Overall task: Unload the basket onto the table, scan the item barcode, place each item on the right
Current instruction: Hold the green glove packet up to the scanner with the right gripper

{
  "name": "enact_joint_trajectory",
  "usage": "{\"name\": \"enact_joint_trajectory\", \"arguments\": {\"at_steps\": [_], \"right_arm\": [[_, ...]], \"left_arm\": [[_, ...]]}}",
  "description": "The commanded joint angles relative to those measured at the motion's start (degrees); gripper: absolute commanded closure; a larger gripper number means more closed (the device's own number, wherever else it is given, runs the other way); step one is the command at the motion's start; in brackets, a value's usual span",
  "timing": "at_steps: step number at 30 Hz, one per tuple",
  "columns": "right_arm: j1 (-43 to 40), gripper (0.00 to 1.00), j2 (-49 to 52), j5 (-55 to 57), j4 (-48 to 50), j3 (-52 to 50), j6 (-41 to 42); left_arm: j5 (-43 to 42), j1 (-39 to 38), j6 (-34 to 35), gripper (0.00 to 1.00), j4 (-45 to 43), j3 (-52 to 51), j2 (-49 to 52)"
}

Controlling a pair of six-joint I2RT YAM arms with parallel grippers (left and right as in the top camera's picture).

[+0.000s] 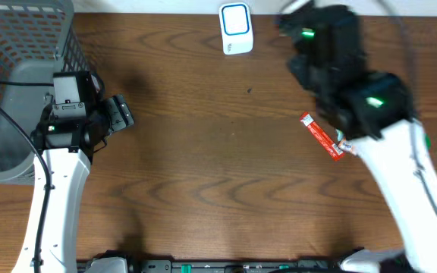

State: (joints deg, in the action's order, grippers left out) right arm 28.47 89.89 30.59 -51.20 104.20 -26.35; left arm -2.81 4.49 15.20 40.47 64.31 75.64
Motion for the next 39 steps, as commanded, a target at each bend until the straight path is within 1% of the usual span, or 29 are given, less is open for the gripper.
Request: {"name": "enact_joint_trajectory", "arguments": {"at_steps": [1,2,3,4,6,8,14,17,19,20,22,26,32,36,39], "right_arm": [[3.8,0.99,7.0,17.5,6.8,0.9,-19.0],[5.1,0.99,10.8,18.0,11.9,0.9,-27.6],[5.8,0.99,13.2,18.0,15.5,0.9,-32.2],[6.4,0.99,16.2,18.7,21.1,0.9,-36.0],[6.9,0.99,21.7,19.9,31.3,0.9,-41.0],[6.8,0.99,26.9,20.4,39.7,0.9,-45.5],[5.7,0.99,38.6,19.1,56.5,0.9,-55.1],[5.4,0.99,44.5,15.7,67.7,0.9,-58.0],[5.3,0.99,47.3,12.1,72.5,0.9,-58.8],[5.3,0.99,47.9,10.6,73.1,0.9,-58.8],[5.3,0.99,49.9,3.7,73.3,0.9,-59.0],[5.2,0.99,50.6,-2.6,73.5,0.9,-59.0],[4.0,0.99,50.6,-5.8,73.5,0.9,-57.2],[2.6,0.99,50.7,-7.2,73.5,0.9,-52.3],[1.7,0.99,50.7,-7.8,73.5,0.9,-51.4]], "left_arm": [[0.5,0.2,0.1,0.16,0.0,0.0,0.2],[0.5,0.2,0.1,0.16,0.0,0.0,0.2],[0.5,0.2,0.1,0.16,0.0,0.0,0.2],[0.5,0.2,0.1,0.16,0.0,0.0,0.2],[0.5,0.2,0.1,0.16,0.0,0.0,0.2],[0.5,0.2,0.1,0.16,0.0,0.0,0.2],[0.5,0.2,0.1,0.16,0.0,0.0,0.2],[0.5,0.2,0.1,0.16,0.0,0.0,0.2],[0.5,0.2,0.1,0.16,0.0,0.0,0.2],[0.5,0.2,0.1,0.16,0.0,0.0,0.2],[0.5,0.2,0.1,0.16,0.0,0.0,0.2],[0.5,0.2,0.1,0.16,0.0,0.0,0.2],[0.5,0.2,0.1,0.16,0.0,0.0,0.2],[0.5,0.2,0.1,0.16,0.0,0.0,0.2],[0.5,0.2,0.1,0.16,0.0,0.0,0.2]]}}
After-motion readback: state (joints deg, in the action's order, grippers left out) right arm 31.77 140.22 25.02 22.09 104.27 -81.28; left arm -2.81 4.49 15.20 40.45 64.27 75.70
